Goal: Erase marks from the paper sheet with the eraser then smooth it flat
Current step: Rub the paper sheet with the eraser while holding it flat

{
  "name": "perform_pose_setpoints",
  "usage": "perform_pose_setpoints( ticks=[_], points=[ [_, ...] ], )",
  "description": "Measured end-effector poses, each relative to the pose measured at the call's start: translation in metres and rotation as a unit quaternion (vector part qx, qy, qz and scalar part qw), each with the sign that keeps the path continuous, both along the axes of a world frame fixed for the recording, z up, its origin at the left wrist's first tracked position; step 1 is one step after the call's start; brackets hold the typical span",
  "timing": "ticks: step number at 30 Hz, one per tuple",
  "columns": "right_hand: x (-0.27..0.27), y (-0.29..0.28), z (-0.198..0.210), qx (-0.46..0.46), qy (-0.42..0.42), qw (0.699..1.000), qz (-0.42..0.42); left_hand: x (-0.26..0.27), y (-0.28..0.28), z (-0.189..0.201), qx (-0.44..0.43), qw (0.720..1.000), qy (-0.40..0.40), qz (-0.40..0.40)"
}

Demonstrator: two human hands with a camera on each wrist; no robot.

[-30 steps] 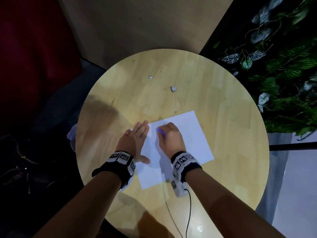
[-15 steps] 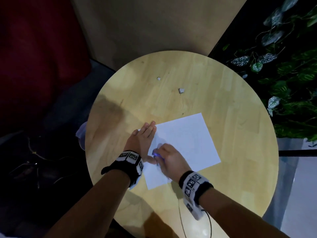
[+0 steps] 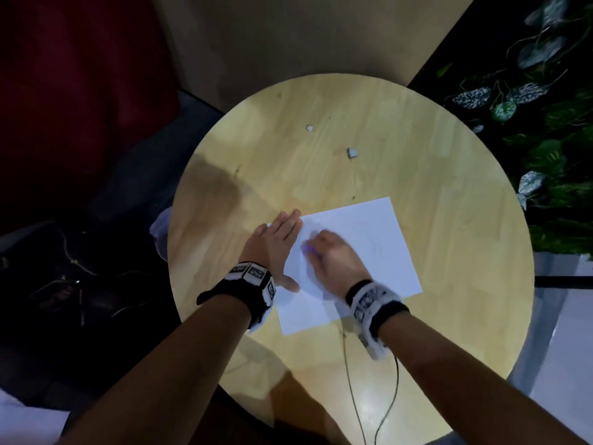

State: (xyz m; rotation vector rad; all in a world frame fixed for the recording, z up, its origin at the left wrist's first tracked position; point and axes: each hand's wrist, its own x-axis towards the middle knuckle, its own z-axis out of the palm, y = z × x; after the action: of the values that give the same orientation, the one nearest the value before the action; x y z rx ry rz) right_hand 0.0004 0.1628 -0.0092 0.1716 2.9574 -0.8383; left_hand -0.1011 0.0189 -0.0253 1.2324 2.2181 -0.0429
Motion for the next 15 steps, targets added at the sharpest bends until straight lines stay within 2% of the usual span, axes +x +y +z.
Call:
perform_pose_setpoints(
  ticks=[2,3,5,7,8,9,10,11,13,15],
  points=[
    [-0.013,0.016,-0.007,0.005,0.017,0.991,-0.132,-0.001,-0.002,0.0,0.002,1.0,-0.003,-0.003],
    [-0.011,0.013,-0.009,0.0,0.02,0.987,-0.157,-0.001,-0.002,-0.001,0.002,1.0,-0.001,-0.005],
    [0.003,-0.01,-0.007,-0.023,0.015,0.994,-0.104,0.0,-0.002,-0.002,0.003,1.0,0.002,-0.006],
    [0.021,-0.028,0.003,-0.045,-0.009,0.999,0.016,0.0,-0.002,-0.002,0.002,1.0,0.009,-0.006],
    [0.019,-0.024,0.007,-0.041,-0.02,0.998,0.053,0.0,-0.002,-0.002,0.001,1.0,0.01,-0.007],
    [0.011,-0.013,0.009,-0.03,-0.024,0.998,0.057,-0.001,-0.002,-0.002,-0.001,1.0,0.009,-0.007],
    [0.001,-0.001,0.005,-0.019,-0.018,1.0,0.017,-0.001,-0.003,-0.003,0.0,1.0,0.007,-0.006],
    [-0.009,0.012,0.0,-0.012,-0.002,0.998,-0.059,-0.001,-0.003,-0.004,0.002,1.0,0.005,-0.005],
    [-0.014,0.025,-0.011,-0.01,0.021,0.984,-0.176,0.001,-0.004,-0.005,0.001,1.0,0.008,-0.007],
    [0.0,0.004,-0.016,-0.021,0.017,0.989,-0.149,0.003,-0.005,-0.006,-0.008,1.0,0.015,-0.006]
  ],
)
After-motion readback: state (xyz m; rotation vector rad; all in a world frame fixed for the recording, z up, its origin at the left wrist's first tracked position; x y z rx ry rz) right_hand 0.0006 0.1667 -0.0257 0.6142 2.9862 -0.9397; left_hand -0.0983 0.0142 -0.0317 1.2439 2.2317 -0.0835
